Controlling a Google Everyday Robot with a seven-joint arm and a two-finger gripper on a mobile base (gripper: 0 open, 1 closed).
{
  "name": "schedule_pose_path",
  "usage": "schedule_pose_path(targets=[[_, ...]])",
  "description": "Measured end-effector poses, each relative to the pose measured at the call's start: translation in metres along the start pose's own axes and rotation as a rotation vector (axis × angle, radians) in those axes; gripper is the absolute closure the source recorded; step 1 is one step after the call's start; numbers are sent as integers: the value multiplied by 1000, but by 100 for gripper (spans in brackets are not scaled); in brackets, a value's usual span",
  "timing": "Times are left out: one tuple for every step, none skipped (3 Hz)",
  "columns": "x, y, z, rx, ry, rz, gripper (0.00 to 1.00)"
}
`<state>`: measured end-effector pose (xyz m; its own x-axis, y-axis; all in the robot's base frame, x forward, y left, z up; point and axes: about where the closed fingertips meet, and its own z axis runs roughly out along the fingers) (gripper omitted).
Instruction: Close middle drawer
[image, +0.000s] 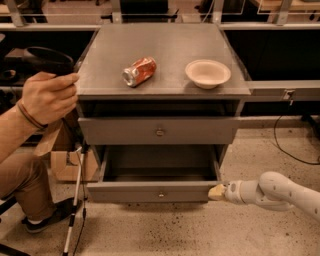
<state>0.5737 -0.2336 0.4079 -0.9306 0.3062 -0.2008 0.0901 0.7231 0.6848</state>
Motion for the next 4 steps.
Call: schedule_pose_path(targets=[[-10, -1, 4, 4, -11, 2, 100], [-10, -1, 4, 4, -11, 2, 100], [-19, -1, 7, 9, -23, 5, 100], [-29, -1, 10, 14, -35, 7, 100]])
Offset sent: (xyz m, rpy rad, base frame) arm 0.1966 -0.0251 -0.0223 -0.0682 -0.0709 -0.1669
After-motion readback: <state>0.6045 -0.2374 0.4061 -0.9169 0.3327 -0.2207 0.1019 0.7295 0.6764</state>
